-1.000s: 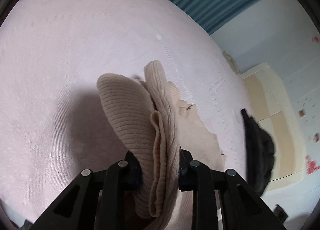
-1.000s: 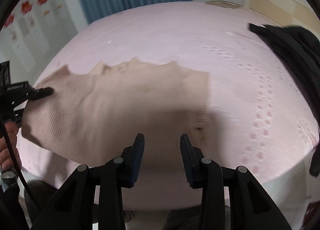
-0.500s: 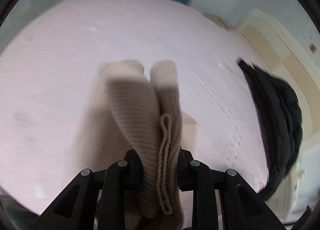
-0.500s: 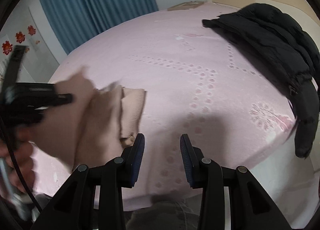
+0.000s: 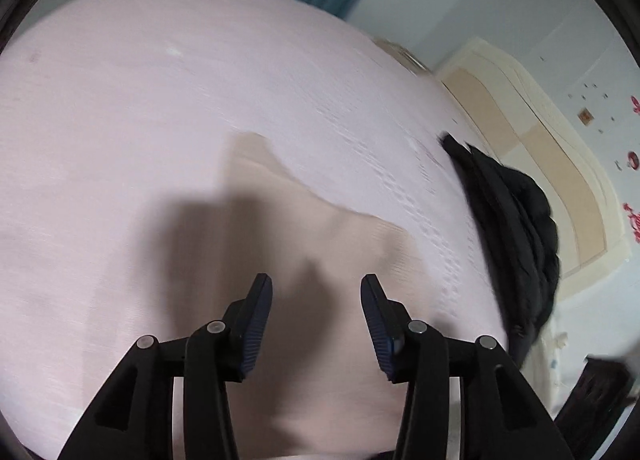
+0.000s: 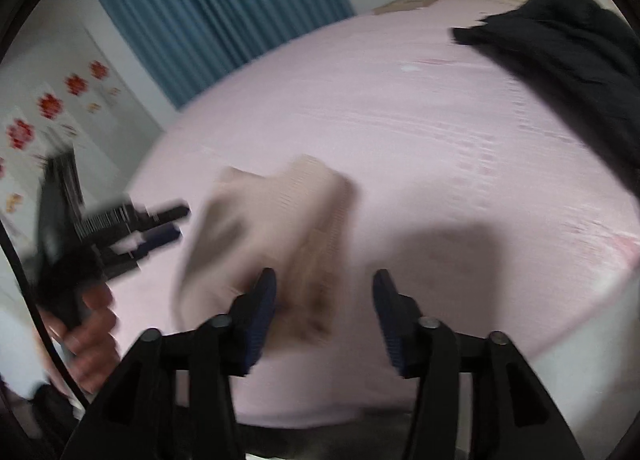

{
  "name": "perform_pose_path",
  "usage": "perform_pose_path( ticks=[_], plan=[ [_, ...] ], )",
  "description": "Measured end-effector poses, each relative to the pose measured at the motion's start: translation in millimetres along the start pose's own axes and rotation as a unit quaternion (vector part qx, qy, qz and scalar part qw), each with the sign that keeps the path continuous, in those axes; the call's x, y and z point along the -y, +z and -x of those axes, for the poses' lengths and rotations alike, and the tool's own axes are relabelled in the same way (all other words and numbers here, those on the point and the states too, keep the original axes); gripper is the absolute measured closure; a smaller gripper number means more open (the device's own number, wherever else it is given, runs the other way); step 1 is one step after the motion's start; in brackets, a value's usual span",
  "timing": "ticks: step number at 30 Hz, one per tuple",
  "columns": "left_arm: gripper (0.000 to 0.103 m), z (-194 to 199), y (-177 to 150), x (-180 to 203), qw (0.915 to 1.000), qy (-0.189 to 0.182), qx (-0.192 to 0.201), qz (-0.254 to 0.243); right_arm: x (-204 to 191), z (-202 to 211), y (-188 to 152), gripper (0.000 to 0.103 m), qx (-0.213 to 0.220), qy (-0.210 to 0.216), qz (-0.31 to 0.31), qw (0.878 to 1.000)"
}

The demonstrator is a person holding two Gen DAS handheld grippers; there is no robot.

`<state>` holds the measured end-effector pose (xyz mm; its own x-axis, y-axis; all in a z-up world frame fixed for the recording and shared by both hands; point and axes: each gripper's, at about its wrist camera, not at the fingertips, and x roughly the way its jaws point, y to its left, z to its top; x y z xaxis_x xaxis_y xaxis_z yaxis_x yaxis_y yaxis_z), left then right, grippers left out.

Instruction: Fold small clothes

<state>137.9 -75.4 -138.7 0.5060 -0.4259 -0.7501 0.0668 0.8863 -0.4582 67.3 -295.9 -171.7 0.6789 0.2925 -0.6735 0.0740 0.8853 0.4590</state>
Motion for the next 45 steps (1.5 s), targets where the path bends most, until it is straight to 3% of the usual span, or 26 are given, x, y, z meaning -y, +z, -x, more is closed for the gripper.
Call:
perform_pose_path(
  ticks=[2, 4, 5, 6, 7, 8, 9, 11, 15, 16, 18, 19, 20, 23, 27, 31, 34, 41, 45],
  plan=[
    [0.057, 4.8, 4.1, -14.8, 0.9999, 0.011, 0.005, 0.012, -12.8, -22.8, 2.9, 0.041, -0.012, 0.011, 0.003, 1.0],
    [0.057, 12.5, -0.5, -40.3, 0.9997, 0.009, -0.003, 0.02, -18.6, -50.3, 4.4, 0.044, -0.039, -0.011, 0.007, 0.999],
    [0.057, 14.3, -4.4, -47.4, 0.9997, 0.009, -0.007, 0.021, -19.2, -59.7, 3.4, 0.051, -0.046, -0.027, 0.011, 0.999],
    [0.057, 15.8, -8.9, -53.0, 0.9997, 0.01, -0.01, 0.019, -22.6, -69.3, 0.8, 0.079, -0.058, -0.043, 0.021, 0.997],
    [0.057, 16.2, -13.4, -54.8, 0.9998, 0.01, -0.011, 0.016, -25.2, -79.4, -0.8, 0.088, -0.07, -0.052, 0.046, 0.995],
    [0.057, 16.9, -18.6, -57.8, 0.9998, 0.008, -0.012, 0.011, -27.6, -79.5, -1.2, 0.089, -0.061, -0.055, 0.071, 0.994],
    [0.057, 15.3, -22.6, -56.6, 0.9999, 0.005, -0.014, 0.007, -31.2, -72.7, -1.6, 0.089, -0.038, -0.051, 0.105, 0.992],
    [0.057, 11.3, -30.6, -52.1, 0.9998, -0.002, -0.02, -0.002, -22.7, -57.5, -0.9, 0.09, -0.007, -0.023, 0.095, 0.995],
    [0.057, 3.9, -40.2, -50.7, 0.9996, -0.007, -0.027, -0.011, -5.0, -81.8, -6.3, 0.089, -0.07, -0.065, 0.054, 0.994],
    [0.057, 2.3, -41.5, -51.8, 0.9995, -0.007, -0.029, -0.01, -6.4, -81.4, -5.6, 0.086, -0.068, -0.065, 0.057, 0.994],
    [0.057, 2.1, -40.6, -54.1, 0.9994, -0.01, -0.033, -0.009, -12.9, -76.2, -1.6, 0.069, -0.058, -0.077, 0.077, 0.992],
    [0.057, 4.1, -38.9, -55.2, 0.9994, -0.012, -0.029, -0.01, -14.2, -76.3, 0.6, 0.051, -0.053, -0.085, 0.075, 0.992],
    [0.057, 6.4, -38.2, -55.7, 0.9996, -0.013, -0.024, -0.011, -11.8, -78.4, 3.2, 0.043, -0.052, -0.085, 0.07, 0.993],
    [0.055, 15.2, -31.3, -62.0, 0.9998, -0.015, -0.003, -0.01, 4.5, -98.9, 13.3, 0.043, -0.076, -0.062, 0.038, 0.994],
    [0.054, 28.0, -22.1, -75.8, 0.9996, -0.016, 0.018, -0.013, 20.7, -130.7, 30.3, 0.034, -0.113, -0.01, -0.015, 0.993],
    [0.054, 33.0, -15.6, -89.3, 0.9992, -0.005, 0.035, -0.019, 15.7, -156.5, 34.2, 0.031, -0.134, 0.011, -0.004, 0.991],
    [0.053, 32.1, -15.5, -99.0, 0.999, -0.005, 0.041, -0.016, 11.1, -169.8, 38.6, 0.031, -0.147, 0.015, 0.001, 0.989],
    [0.053, 29.0, -23.7, -110.8, 0.9971, 0.054, 0.051, -0.014, -4.0, -171.7, 42.3, 0.064, -0.144, 0.026, 0.021, 0.989],
    [0.053, 26.5, -28.9, -122.2, 0.9969, 0.059, 0.051, -0.009, -11.3, -150.3, 43.5, 0.07, -0.12, 0.029, 0.02, 0.992]
  ],
)
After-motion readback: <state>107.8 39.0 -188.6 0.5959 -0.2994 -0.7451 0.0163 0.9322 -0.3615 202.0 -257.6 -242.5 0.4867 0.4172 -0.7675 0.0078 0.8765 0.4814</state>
